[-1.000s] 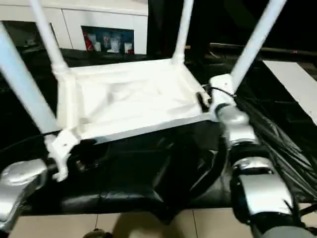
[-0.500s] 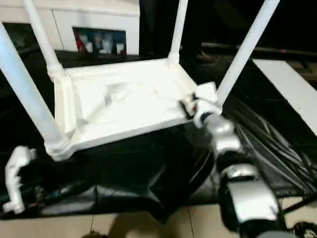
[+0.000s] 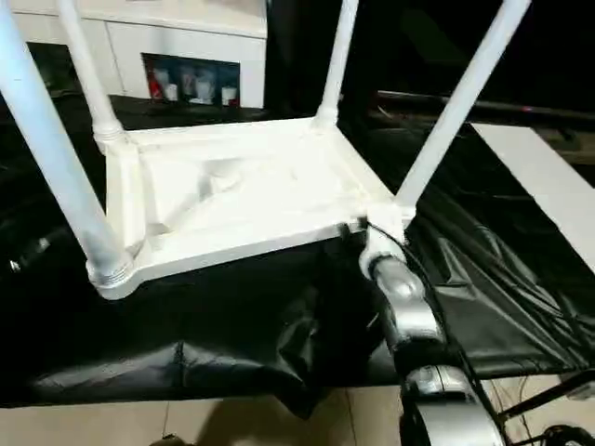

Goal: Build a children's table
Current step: Rotate table base

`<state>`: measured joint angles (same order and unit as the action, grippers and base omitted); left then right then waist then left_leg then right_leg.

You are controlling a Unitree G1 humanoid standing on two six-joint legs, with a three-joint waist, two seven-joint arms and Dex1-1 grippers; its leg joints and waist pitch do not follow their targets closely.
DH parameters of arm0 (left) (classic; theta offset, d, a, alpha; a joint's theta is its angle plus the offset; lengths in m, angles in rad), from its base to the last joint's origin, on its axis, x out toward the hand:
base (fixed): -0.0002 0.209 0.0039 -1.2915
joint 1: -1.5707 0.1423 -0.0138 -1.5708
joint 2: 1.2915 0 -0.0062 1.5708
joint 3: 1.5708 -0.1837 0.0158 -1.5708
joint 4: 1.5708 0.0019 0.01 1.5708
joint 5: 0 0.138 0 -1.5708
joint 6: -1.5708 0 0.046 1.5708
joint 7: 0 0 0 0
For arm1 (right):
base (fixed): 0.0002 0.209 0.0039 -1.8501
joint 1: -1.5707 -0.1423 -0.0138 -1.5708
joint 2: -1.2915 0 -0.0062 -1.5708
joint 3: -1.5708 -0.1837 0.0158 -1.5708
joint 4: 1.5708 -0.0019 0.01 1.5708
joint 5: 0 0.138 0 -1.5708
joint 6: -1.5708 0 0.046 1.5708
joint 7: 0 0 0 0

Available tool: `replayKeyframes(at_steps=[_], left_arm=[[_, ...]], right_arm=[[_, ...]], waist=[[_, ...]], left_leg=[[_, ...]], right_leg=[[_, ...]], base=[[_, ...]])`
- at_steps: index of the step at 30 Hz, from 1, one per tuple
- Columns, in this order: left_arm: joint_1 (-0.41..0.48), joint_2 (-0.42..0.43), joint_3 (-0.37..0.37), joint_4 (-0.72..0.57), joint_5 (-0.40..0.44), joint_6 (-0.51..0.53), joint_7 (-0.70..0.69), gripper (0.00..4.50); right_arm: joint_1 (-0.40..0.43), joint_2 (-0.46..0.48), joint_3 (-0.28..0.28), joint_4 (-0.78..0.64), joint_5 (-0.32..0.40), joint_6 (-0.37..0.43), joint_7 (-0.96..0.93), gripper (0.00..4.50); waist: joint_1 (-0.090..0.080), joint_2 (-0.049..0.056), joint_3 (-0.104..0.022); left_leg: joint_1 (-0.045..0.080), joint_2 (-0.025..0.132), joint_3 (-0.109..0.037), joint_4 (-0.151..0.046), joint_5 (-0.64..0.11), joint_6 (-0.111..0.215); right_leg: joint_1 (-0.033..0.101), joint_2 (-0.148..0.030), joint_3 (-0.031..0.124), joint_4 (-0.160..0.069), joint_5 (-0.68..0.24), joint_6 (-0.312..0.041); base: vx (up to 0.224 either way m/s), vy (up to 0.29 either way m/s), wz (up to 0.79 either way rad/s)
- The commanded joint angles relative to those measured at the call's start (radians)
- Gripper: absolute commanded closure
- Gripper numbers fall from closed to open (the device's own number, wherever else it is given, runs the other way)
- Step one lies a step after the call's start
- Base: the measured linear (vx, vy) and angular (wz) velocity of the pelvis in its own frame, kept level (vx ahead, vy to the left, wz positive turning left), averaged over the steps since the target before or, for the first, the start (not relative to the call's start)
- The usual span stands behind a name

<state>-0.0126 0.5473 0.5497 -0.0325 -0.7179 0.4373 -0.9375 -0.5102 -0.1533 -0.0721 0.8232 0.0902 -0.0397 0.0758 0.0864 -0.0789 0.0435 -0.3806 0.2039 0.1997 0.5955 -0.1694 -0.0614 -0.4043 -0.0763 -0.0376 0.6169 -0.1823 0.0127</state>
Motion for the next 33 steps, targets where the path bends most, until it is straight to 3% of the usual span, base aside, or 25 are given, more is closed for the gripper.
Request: replayKeyframes(at_steps=[1, 7, 10, 13, 18, 20, 28, 33], left_arm=[[-0.030, -0.009, -0.006, -0.009, -0.032, 0.033, -0.014, 0.03], [-0.138, -0.034, -0.064, 0.083, 0.042, -0.015, -0.018, 0.03], [-0.203, -0.027, -0.120, 0.123, 0.018, 0.008, -0.053, 0.03], [-0.216, -0.014, -0.164, 0.102, -0.006, 0.054, -0.087, 0.03], [-0.220, 0.018, -0.297, -0.029, -0.031, 0.163, -0.164, 0.03], [-0.221, 0.018, -0.309, -0.042, -0.031, 0.168, -0.171, 0.03], [-0.313, -0.037, -0.507, -0.137, -0.016, 0.220, -0.184, 0.03], [-0.392, -0.111, -0.595, -0.114, 0.024, 0.205, -0.187, 0.03]], right_arm=[[0.015, -0.004, -0.018, -0.037, -0.003, 0.030, -0.014, 0.59], [-0.012, -0.008, 0.008, 0.000, -0.010, 0.041, 0.010, 0.59], [-0.054, 0.006, 0.044, 0.042, -0.013, 0.048, 0.083, 0.59], [-0.078, 0.011, 0.056, 0.069, -0.025, 0.048, 0.111, 0.59], [-0.131, 0.022, 0.066, 0.122, -0.043, 0.081, 0.141, 0.59], [-0.133, 0.022, 0.069, 0.127, -0.045, 0.084, 0.146, 0.59], [-0.168, 0.057, 0.098, 0.156, -0.047, 0.059, 0.202, 0.59], [-0.193, 0.090, 0.111, 0.176, -0.064, 0.053, 0.235, 0.59]], waist=[[-0.004, 0.023, -0.051], [-0.003, 0.013, -0.051], [-0.005, 0.016, -0.053], [-0.004, 0.017, -0.053], [0.001, 0.018, -0.057], [0.001, 0.016, -0.055], [-0.001, 0.015, -0.052], [-0.009, 0.014, -0.050]], left_leg=[[0.031, 0.020, -0.015, -0.087, -0.362, -0.075], [0.032, 0.020, -0.015, -0.085, -0.352, -0.069], [0.031, 0.020, -0.015, -0.085, -0.342, -0.072], [0.033, 0.022, -0.015, -0.085, -0.344, -0.078], [0.035, 0.023, -0.011, -0.082, -0.281, -0.076], [0.031, 0.022, -0.010, -0.082, -0.262, -0.078], [0.034, 0.022, -0.011, -0.082, -0.325, -0.097], [0.028, 0.023, -0.016, -0.084, -0.341, -0.105]], right_leg=[[0.019, -0.040, 0.034, -0.066, -0.242, -0.132], [0.020, -0.045, 0.034, -0.071, -0.279, -0.117], [0.020, -0.045, 0.033, -0.067, -0.260, -0.128], [0.020, -0.046, 0.033, -0.063, -0.236, -0.149], [0.025, -0.044, 0.031, -0.051, -0.143, -0.175], [0.029, -0.044, 0.031, -0.050, -0.123, -0.179], [0.024, -0.047, 0.034, -0.061, -0.241, -0.156], [0.026, -0.049, 0.034, -0.066, -0.287, -0.144]], base=[[0.000, 0.000, 0.00], [0.000, 0.000, 0.00], [0.000, 0.000, 0.00], [0.000, 0.000, 0.00], [0.000, 0.000, 0.00], [0.000, 0.000, 0.00], [0.000, 0.000, 0.00], [0.000, 0.000, 0.00]])
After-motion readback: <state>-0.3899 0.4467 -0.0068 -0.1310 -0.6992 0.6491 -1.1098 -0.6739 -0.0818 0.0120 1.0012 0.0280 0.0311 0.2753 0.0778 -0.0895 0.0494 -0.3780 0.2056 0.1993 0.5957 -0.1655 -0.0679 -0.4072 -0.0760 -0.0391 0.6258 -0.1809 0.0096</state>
